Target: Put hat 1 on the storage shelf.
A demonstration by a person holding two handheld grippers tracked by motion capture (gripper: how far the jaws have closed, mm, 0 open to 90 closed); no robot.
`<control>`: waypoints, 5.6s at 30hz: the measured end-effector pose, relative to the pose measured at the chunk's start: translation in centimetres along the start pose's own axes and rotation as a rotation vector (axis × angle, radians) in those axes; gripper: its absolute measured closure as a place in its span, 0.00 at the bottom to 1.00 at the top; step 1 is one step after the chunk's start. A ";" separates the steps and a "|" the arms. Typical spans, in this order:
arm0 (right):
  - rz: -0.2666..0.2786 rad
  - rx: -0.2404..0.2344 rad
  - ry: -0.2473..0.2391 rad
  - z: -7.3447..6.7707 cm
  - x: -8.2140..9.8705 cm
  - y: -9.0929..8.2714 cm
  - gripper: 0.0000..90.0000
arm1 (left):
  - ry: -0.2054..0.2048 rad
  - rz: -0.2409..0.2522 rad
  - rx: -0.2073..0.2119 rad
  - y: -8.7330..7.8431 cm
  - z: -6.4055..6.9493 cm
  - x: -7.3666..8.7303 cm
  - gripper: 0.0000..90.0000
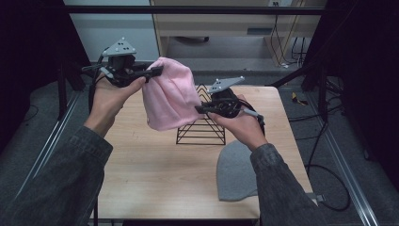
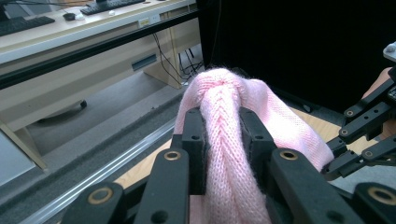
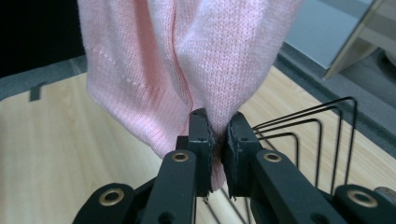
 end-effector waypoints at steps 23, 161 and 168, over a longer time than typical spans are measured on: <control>0.038 0.114 0.029 3.7 1.0 0.6 0.92 | 0.043 0.017 0.006 3.9 -0.1 -0.7 0.83; -0.192 0.241 0.074 5.9 16.8 -1.2 0.64 | 0.010 -0.123 0.188 9.1 6.8 11.7 0.79; -0.192 0.314 0.079 6.7 17.4 -3.9 0.52 | 0.008 -0.145 0.189 9.1 7.2 12.3 0.78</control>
Point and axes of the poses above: each handheld gripper's, and its own axes: y roughly forward along the jaws, x roughly out of its underside, z roughly to its right, the point moved 5 cm from there along y, roughly forward along the jaws, and after that the axes turned 14 degrees about z, right-handed, at the moved point
